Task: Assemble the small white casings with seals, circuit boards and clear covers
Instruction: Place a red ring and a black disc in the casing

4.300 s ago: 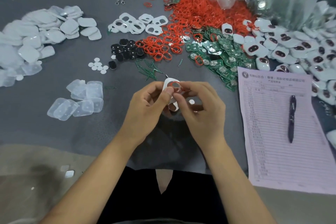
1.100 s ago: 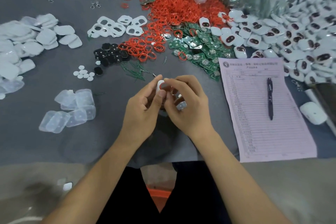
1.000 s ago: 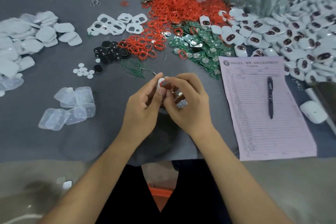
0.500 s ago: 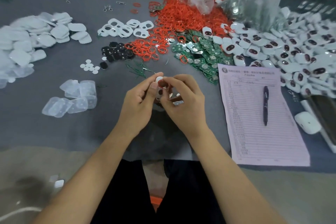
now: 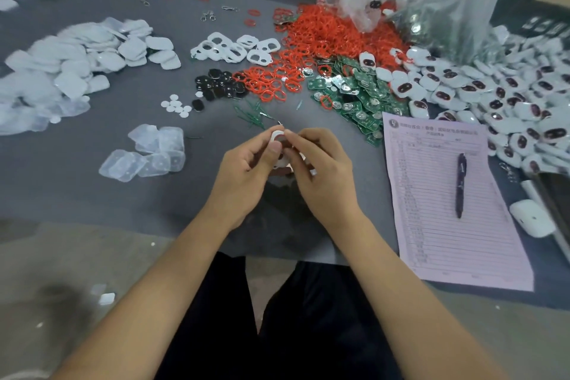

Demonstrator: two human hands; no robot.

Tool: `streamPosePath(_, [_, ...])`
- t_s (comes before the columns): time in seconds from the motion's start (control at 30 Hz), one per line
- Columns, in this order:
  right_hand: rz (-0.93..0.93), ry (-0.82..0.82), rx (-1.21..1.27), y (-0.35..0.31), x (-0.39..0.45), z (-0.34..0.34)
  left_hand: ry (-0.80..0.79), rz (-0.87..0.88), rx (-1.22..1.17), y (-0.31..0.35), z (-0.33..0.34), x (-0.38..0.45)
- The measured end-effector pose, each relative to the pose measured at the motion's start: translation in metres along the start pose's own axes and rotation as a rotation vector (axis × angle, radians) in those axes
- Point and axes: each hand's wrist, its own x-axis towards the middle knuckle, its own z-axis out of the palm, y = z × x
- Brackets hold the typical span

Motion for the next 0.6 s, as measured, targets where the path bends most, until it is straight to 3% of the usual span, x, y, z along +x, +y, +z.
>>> streamPosePath(0.2, [0.073, -0.071, 0.097, 0.002, 0.003, -0.008, -0.058, -0.077, 0.1, -0.005, -0.01, 0.003])
streamPosePath(0.43, [0.139, -0.096, 0.184, 0.006, 0.005, -0.009, -0.186, -0.069, 0.044, -0.004, -0.019, 0.004])
streamPosePath(0.6, [0.202, -0.127, 0.375, 0.004, 0.006, -0.012, -0.225, -0.018, 0.094, -0.003, -0.022, 0.0])
